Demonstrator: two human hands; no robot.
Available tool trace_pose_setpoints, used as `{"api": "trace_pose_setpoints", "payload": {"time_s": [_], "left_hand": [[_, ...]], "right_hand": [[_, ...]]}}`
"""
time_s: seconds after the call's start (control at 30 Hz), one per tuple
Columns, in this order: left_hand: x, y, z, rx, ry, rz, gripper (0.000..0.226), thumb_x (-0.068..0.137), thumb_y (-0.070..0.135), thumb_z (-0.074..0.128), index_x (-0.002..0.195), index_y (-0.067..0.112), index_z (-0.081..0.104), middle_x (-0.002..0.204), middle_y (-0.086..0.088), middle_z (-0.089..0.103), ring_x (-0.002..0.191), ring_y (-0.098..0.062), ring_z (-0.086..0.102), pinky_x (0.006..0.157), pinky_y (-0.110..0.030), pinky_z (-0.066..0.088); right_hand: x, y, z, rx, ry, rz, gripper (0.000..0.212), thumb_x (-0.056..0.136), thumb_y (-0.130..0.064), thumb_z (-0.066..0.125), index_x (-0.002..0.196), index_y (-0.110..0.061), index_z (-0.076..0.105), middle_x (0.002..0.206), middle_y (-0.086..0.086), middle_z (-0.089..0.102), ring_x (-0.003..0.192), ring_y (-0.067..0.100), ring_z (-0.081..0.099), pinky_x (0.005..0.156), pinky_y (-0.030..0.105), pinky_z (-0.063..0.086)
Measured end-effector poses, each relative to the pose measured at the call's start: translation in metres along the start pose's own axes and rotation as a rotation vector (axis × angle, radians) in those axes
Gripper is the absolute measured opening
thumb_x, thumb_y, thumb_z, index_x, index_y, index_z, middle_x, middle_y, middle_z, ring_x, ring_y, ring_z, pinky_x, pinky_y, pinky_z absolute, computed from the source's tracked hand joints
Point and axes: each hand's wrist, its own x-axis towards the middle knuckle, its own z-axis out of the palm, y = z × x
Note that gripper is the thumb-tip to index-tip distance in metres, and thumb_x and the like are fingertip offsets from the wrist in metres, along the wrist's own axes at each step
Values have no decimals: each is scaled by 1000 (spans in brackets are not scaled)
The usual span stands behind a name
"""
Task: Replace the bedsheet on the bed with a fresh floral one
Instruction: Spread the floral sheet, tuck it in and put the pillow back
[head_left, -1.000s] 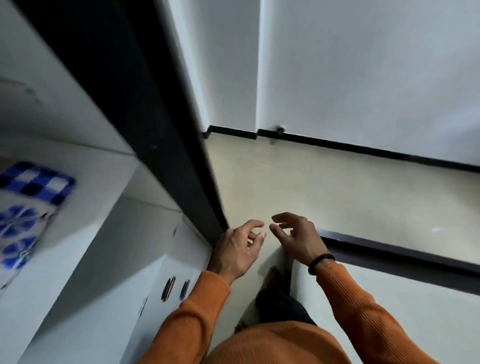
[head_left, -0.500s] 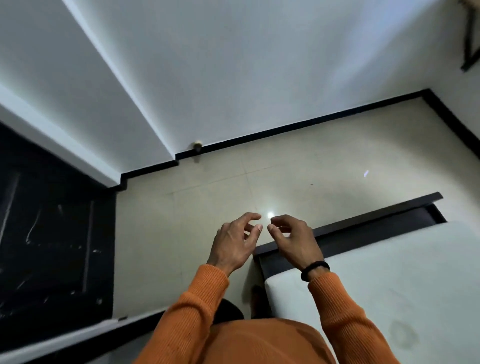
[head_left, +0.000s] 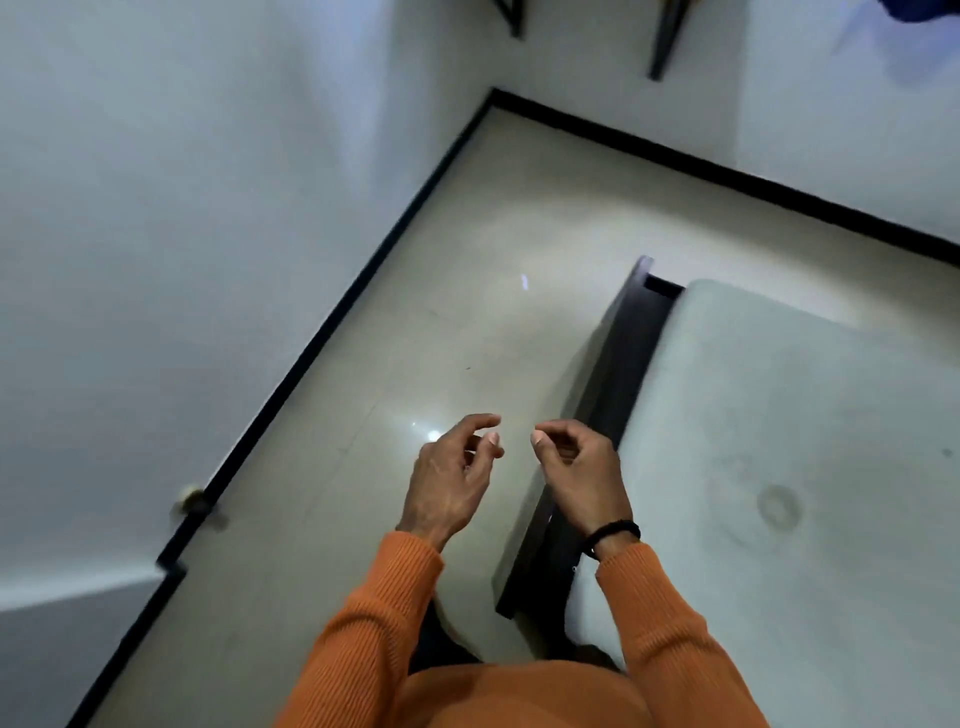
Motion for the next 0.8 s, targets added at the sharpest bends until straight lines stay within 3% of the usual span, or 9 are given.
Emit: {"api": "trace_pose_setpoints", "payload": {"time_s": [0.3, 0.5, 0.8], "left_hand": [[122, 19, -86, 165, -332, 275, 33, 105, 42, 48, 134, 31, 60, 103, 7, 76, 96, -6, 70, 88, -33, 61], [184, 49, -88, 245, -546, 507, 32, 104, 44, 50, 133, 32, 59, 99, 8, 76, 88, -3, 71, 84, -33, 61], [314, 94, -80, 401, -783, 703, 32, 105, 44, 49, 132, 32, 60, 104, 9, 76, 88, -3, 70, 84, -31, 61]], "right_hand": [[31, -68, 69, -20, 205, 200, 19, 97, -31, 68, 113, -22, 72, 105, -13, 71, 94, -5, 65, 81, 15, 52], [60, -95, 62, 8, 406, 254, 21, 97, -30, 68, 116, -21, 71, 105, -10, 72, 97, -2, 66, 86, 19, 54], [143, -111, 46, 35, 460, 292, 21, 95, -32, 69, 115, -26, 72, 104, -16, 72, 98, -5, 66, 91, 22, 56]]}}
